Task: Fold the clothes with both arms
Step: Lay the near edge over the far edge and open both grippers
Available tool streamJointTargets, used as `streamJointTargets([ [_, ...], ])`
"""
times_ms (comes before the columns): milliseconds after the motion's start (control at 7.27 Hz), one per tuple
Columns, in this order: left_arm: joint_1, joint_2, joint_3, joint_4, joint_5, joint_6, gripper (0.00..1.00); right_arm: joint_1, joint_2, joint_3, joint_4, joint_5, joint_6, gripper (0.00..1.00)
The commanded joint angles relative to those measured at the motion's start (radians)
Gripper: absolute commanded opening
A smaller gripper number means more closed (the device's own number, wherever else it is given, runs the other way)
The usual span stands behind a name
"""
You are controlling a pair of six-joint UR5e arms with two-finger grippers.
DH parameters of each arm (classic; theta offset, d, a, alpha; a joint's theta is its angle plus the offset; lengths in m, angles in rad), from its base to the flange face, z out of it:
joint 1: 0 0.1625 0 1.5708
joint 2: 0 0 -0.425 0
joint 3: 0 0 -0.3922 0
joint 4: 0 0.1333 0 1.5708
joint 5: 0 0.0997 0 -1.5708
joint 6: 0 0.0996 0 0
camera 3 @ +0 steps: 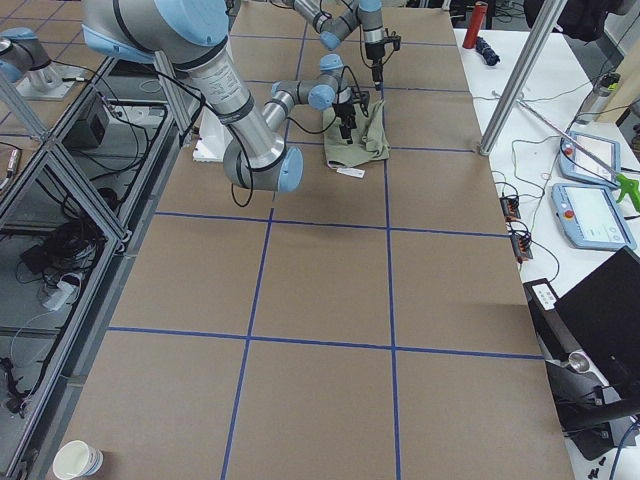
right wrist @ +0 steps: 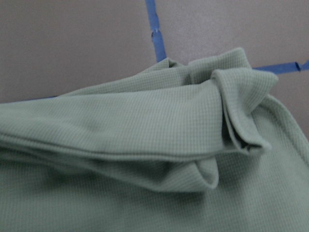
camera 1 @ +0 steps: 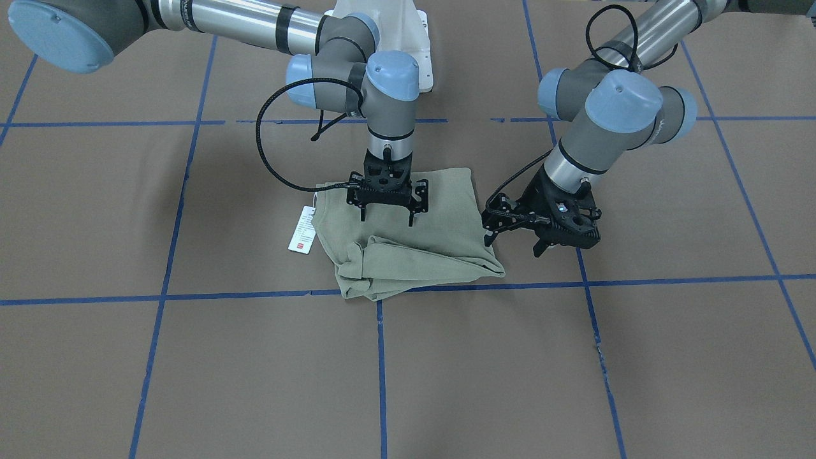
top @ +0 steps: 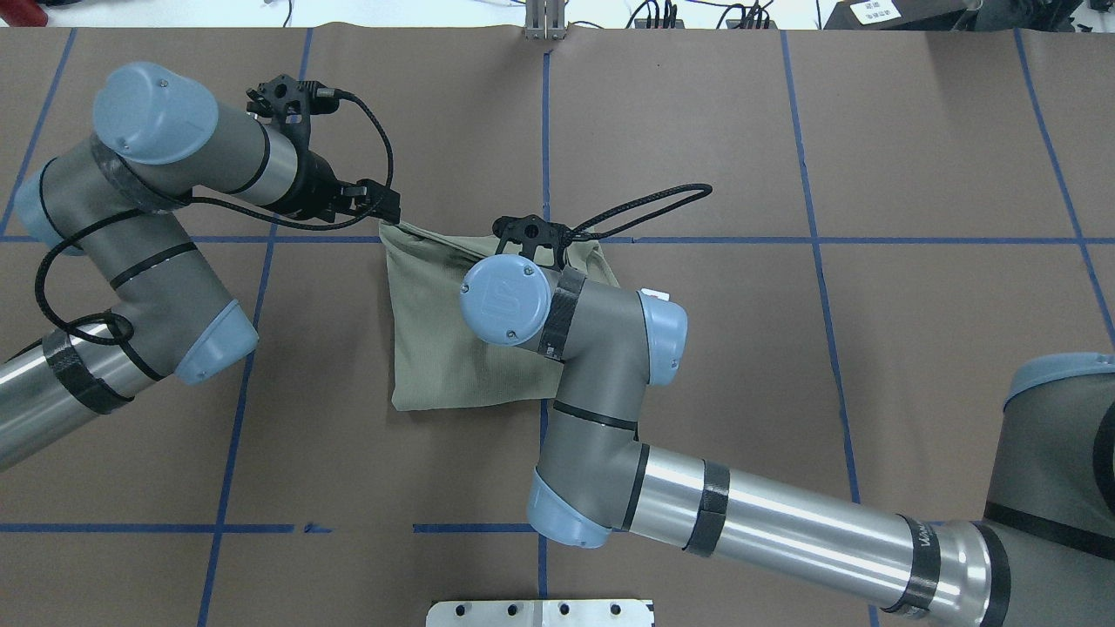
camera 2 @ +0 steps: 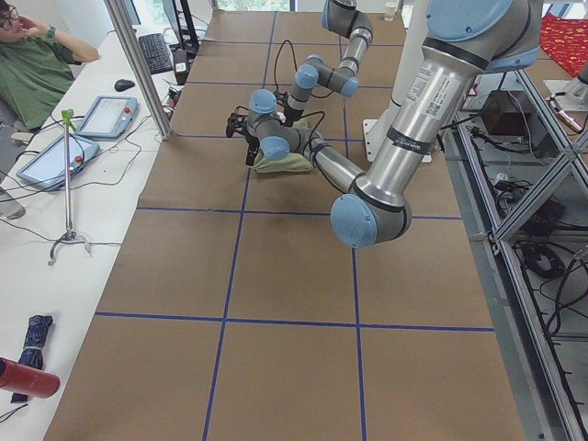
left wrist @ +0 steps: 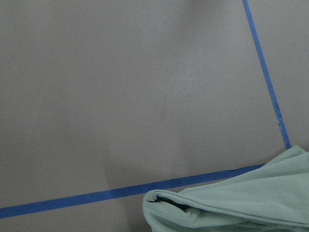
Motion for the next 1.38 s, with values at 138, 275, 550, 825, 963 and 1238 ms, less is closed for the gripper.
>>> streamJointTargets([
  [138,0.0,0.0,-0.004,-0.001,-0.001,0.0,1.0,0.061,0.006,-0.086,-0.006,-0.099,-0.065,1.0],
  [275,0.002,0.0,-0.006,-0.001,-0.001,0.0,1.0,0.111,0.006,-0.128,-0.004,-0.114,-0.13,1.0],
  [550,0.002,0.0,-0.007,0.0,-0.001,-0.002,1.0,0.22,0.011,-0.183,0.006,-0.174,-0.22,1.0],
  [825,0.002,0.002,-0.007,0.0,-0.001,-0.002,1.0,0.277,0.02,-0.183,0.06,-0.13,-0.269,1.0],
  [963,0.002,0.002,-0.007,0.0,-0.001,-0.002,1.0,0.285,0.034,-0.18,0.074,-0.037,-0.265,1.0],
  [1238,0.002,-0.001,-0.009,0.002,-0.001,-0.008,1.0,0.347,0.065,-0.176,0.075,0.179,-0.257,1.0],
])
